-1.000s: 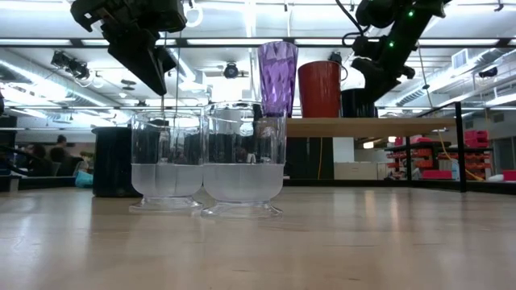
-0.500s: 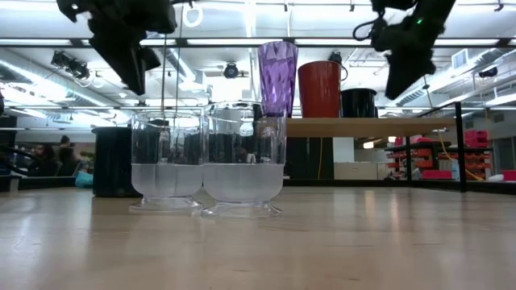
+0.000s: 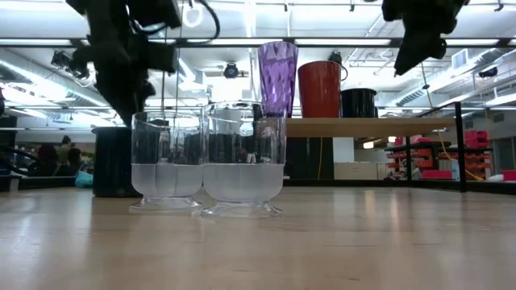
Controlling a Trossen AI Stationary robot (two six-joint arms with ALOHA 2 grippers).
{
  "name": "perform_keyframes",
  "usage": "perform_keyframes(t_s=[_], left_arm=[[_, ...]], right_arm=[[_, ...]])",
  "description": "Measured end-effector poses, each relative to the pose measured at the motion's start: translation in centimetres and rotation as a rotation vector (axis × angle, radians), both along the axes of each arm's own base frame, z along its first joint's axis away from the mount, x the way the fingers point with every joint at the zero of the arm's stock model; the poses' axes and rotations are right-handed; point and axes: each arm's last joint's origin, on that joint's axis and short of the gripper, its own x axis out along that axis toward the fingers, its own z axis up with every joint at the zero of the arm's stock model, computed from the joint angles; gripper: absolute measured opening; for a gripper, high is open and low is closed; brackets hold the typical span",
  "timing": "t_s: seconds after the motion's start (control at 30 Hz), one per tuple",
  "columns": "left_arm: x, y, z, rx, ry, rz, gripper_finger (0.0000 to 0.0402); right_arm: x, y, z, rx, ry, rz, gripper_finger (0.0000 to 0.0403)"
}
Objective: Stack small to large cups/mugs on shelf
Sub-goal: Put the black mug on the shelf
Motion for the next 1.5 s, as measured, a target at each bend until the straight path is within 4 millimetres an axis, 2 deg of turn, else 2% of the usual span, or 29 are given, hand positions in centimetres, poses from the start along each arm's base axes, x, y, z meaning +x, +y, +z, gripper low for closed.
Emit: perform_keyframes(t_s=[0.27,0.47,0.7,1.07,1.33,1.5], left_arm=[[1.8,0.6,-2.6,-0.025,0.069,0.003,0.0076],[3.8,0.7,-4.0,0.01,0.012,-0.066,0.0078],[5.3,0.8,-4.5,0.08,-0.073,-0.201,0.0089],[7.2,0.8,-3.8,0.148,-0.26,-0.27,0.0066],[7.2,0.7,-3.6,0.15,-0.273,-0.274,0.0053],[6.7,0.5,-1.4,0.14,-0.27,-0.266,0.0044]], right_arm=[[0.3,1.3,0.2,0.001,-0.047,0.054,0.0098],[0.4,1.2,0.4,-0.021,-0.069,0.041,0.0098],[0.6,1.2,0.5,-0.04,-0.088,0.038,0.0098],[0.8,1.2,0.6,-0.067,-0.109,0.039,0.0098],[0.9,1.2,0.7,-0.078,-0.12,0.043,0.0098],[1.0,1.2,0.6,-0.08,-0.114,0.045,0.0098]])
